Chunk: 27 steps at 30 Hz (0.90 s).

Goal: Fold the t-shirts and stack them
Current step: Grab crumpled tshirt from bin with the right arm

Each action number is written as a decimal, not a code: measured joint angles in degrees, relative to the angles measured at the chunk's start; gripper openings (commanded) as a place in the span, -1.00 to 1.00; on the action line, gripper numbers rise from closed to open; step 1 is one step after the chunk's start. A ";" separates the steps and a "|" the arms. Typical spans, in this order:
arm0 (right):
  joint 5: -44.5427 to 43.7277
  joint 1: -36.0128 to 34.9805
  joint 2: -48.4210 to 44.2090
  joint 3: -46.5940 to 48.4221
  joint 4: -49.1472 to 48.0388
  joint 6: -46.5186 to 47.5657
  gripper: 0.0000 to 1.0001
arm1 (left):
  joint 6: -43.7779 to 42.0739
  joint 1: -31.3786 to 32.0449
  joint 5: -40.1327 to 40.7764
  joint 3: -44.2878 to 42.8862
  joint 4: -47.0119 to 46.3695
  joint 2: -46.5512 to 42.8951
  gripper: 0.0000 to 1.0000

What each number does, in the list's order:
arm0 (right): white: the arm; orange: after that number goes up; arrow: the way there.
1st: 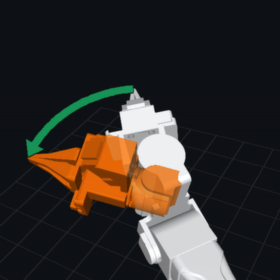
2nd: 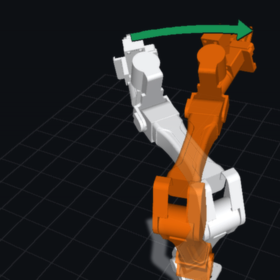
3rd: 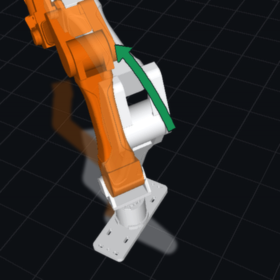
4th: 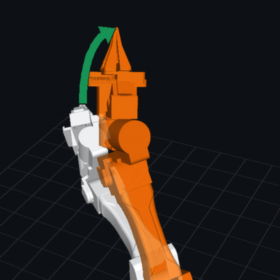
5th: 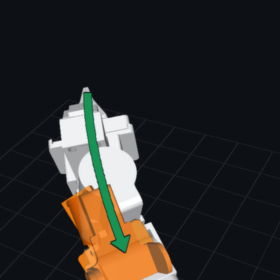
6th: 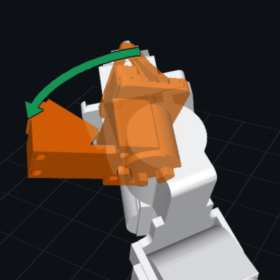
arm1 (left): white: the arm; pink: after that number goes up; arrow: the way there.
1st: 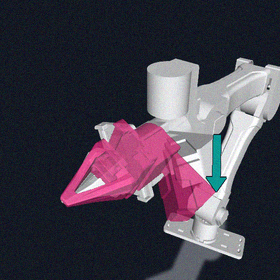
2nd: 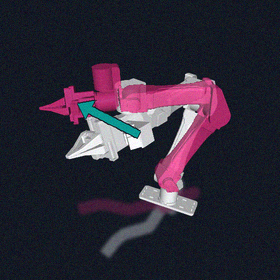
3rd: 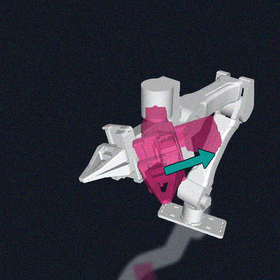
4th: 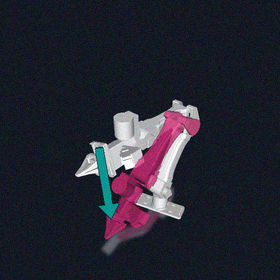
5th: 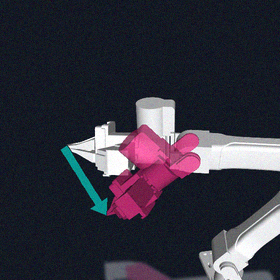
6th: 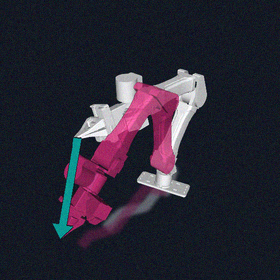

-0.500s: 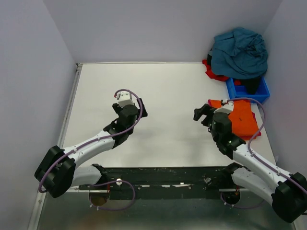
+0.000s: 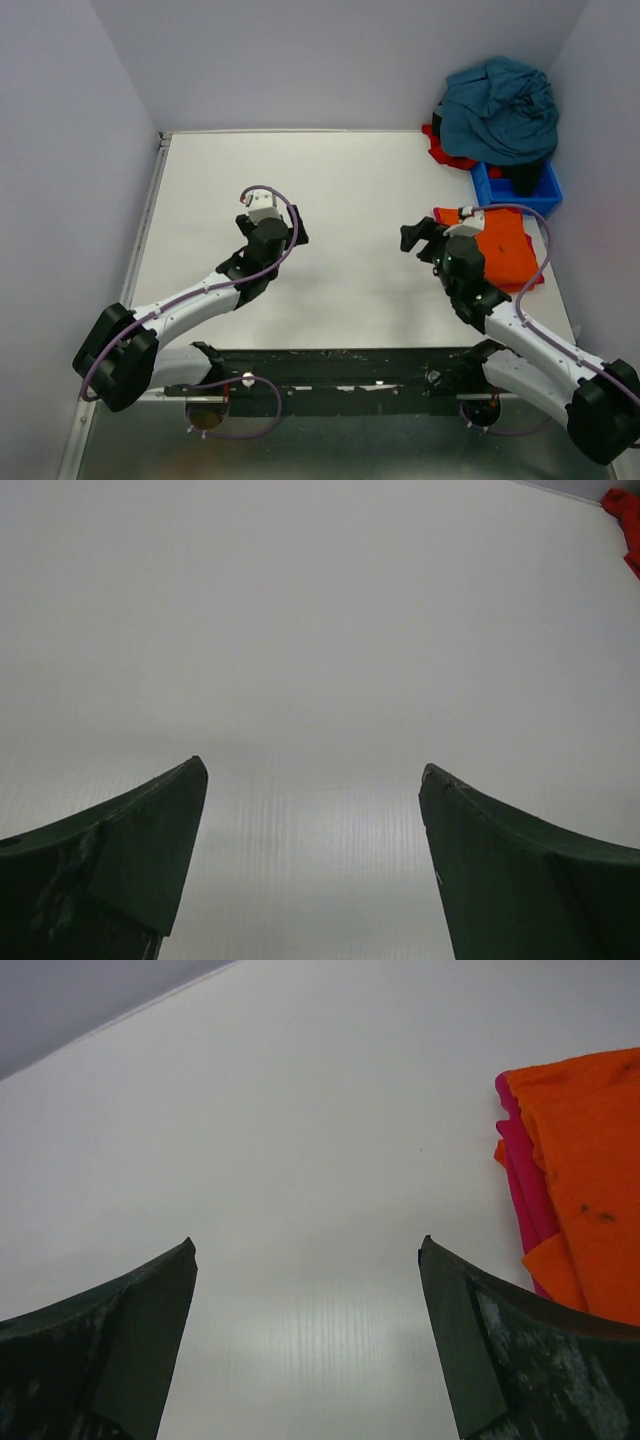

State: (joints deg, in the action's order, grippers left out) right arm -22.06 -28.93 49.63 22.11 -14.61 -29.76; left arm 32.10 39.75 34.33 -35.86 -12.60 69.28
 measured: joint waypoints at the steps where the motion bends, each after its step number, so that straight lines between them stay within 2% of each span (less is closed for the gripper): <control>1: -0.20 0.00 0.90 0.28 0.15 0.09 0.99 | -0.13 0.00 -0.09 0.00 -0.02 0.00 0.97; 5: 0.15 2.45 8.09 6.88 4.81 -0.15 0.97 | -0.68 0.00 -0.37 0.00 -0.20 0.00 0.98; 12: 3.17 14.27 16.79 23.50 10.58 -1.84 0.96 | -0.70 0.00 -1.77 0.02 -1.49 0.00 0.97; 19: 6.40 25.22 31.15 43.78 16.50 -4.98 0.96 | -0.68 0.00 -3.04 0.07 -1.95 0.07 0.97; 27: 8.04 30.75 49.33 66.05 21.40 -6.67 0.95 | -0.57 0.00 -4.92 0.07 -2.38 1.66 0.97</control>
State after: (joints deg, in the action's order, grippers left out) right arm -14.02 1.83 98.96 88.16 6.79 -36.42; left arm 31.53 39.75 29.41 -35.79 -14.98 70.94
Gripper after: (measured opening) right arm 0.984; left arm 0.988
